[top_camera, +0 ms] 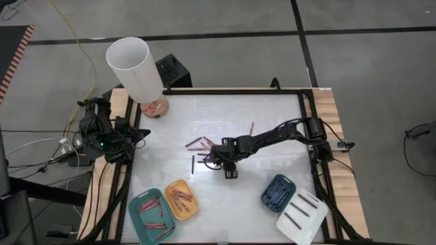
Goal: Sort crayons
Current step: Put the purple crayon into the white bin
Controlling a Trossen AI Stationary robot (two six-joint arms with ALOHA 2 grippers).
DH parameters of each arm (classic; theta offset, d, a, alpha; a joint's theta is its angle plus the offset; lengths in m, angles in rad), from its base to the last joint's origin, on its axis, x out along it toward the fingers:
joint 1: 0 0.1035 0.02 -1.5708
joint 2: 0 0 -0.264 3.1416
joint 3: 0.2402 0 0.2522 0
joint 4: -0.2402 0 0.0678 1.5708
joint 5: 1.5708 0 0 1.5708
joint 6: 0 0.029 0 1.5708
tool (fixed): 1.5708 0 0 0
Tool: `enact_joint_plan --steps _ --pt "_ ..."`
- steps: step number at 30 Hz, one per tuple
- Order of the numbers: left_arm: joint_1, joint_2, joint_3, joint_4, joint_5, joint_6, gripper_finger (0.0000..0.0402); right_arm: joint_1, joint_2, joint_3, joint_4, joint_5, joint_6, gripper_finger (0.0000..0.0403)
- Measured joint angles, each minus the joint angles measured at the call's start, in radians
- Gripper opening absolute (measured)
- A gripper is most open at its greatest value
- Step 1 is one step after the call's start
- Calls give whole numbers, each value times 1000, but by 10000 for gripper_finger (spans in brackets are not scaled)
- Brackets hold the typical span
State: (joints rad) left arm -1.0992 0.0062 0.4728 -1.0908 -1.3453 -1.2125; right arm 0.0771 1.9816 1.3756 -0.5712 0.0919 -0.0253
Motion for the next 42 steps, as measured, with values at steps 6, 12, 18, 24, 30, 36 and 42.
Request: enact_joint_plan --steps 6,12,18,24,30,36,42 --pt "0 0 0 0 0 0 0 -17 0 -5 4 -52 0 183" --pt "0 0 0 0 0 0 0 -40 0 -5 -1 -67 52 114" --pt "0 0 0 0 0 0 0 -54 0 -6 -2 -67 86 54" --pt "0 0 0 0 0 0 0 -48 0 -6 -2 -66 81 10" --pt "0 0 0 0 0 0 0 -32 0 -6 -2 -45 73 5" --pt "0 0 0 0 0 0 0 -8 -8 1 -11 5 69 2" --pt "0 0 0 0 0 0 0 9 -26 1 -21 17 73 2"
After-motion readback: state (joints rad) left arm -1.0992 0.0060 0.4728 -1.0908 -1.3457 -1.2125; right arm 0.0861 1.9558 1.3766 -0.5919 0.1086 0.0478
